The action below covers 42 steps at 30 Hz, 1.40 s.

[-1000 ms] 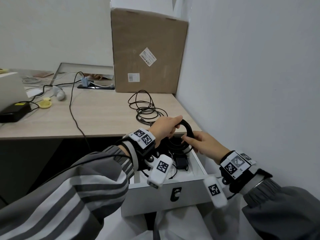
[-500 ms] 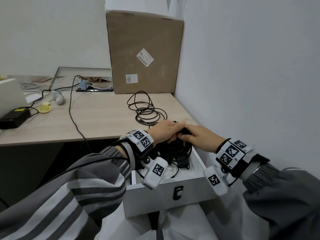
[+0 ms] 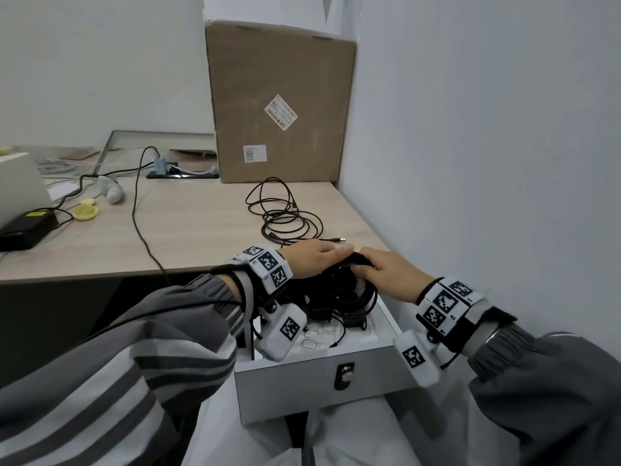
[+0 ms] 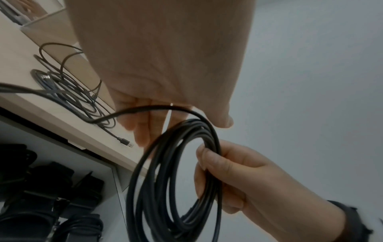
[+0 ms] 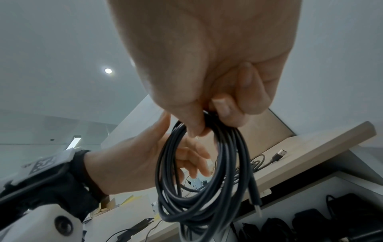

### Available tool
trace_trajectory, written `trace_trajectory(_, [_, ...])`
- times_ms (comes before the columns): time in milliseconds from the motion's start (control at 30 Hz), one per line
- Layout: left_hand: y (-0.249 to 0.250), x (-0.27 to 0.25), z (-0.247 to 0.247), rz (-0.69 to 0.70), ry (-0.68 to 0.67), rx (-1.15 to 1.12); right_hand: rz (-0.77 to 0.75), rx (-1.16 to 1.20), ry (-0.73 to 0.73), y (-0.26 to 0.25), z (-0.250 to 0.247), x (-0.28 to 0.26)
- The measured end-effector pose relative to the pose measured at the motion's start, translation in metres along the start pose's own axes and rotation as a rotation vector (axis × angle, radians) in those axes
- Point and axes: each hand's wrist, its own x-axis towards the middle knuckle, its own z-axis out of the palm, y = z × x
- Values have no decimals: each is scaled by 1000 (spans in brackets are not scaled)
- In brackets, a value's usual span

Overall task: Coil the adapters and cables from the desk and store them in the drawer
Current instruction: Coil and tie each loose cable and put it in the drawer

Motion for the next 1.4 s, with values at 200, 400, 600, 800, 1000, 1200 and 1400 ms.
trace_trajectory(200, [-9, 8, -10, 84, 100, -18, 28, -43, -15, 6, 4, -3])
trace_trajectory(400, [-12, 11, -13, 54, 228, -43, 55, -41, 14, 10, 8, -6])
trace_trajectory(600, [-12, 7, -7, 15, 345, -136, 86, -8, 132, 11, 7, 1])
trace_trajectory(800, [-21, 8, 4, -31, 211, -161, 133, 105, 255, 10, -2, 9])
trace_trajectory(1000, [-17, 11, 14, 72, 162, -291, 147, 214, 367, -3, -6, 16])
trace_trajectory(1200, [-5, 5, 14, 8, 180, -1000, 203, 377, 360, -3, 7, 20])
trace_trajectory(1400, [0, 7, 12, 27, 205, -1113, 219, 534, 330, -7, 12, 19])
